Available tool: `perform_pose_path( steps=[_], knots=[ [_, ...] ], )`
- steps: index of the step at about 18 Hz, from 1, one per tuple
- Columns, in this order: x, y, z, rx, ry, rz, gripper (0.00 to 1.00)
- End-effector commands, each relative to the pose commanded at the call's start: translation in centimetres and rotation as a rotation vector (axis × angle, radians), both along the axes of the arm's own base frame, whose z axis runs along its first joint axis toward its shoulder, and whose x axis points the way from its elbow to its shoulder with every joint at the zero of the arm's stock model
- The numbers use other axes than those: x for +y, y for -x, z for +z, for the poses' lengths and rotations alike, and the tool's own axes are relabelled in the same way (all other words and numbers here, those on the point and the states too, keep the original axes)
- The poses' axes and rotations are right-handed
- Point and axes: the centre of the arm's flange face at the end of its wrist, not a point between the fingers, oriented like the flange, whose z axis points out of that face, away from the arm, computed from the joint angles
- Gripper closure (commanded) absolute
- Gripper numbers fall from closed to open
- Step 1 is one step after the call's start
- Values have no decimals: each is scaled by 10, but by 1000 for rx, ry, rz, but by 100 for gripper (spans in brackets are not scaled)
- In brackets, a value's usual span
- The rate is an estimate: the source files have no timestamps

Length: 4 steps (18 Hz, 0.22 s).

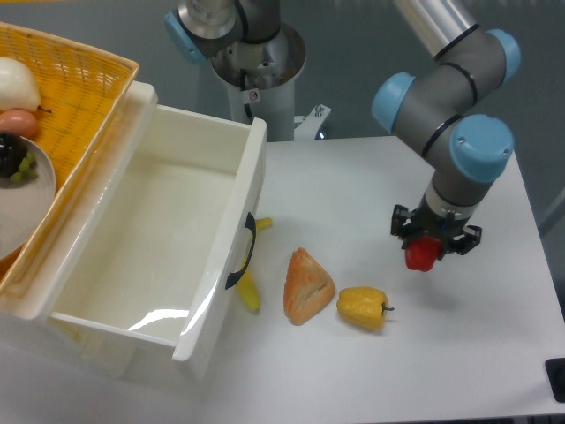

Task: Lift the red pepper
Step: 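Lift the held red pepper up off the table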

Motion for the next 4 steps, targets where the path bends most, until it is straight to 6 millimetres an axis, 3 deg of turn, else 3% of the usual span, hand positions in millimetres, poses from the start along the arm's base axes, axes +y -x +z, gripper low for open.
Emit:
perform_pose_path(
  steps=[4],
  knots=[
    [-9, 9, -5, -4, 2, -34, 74]
  ],
)
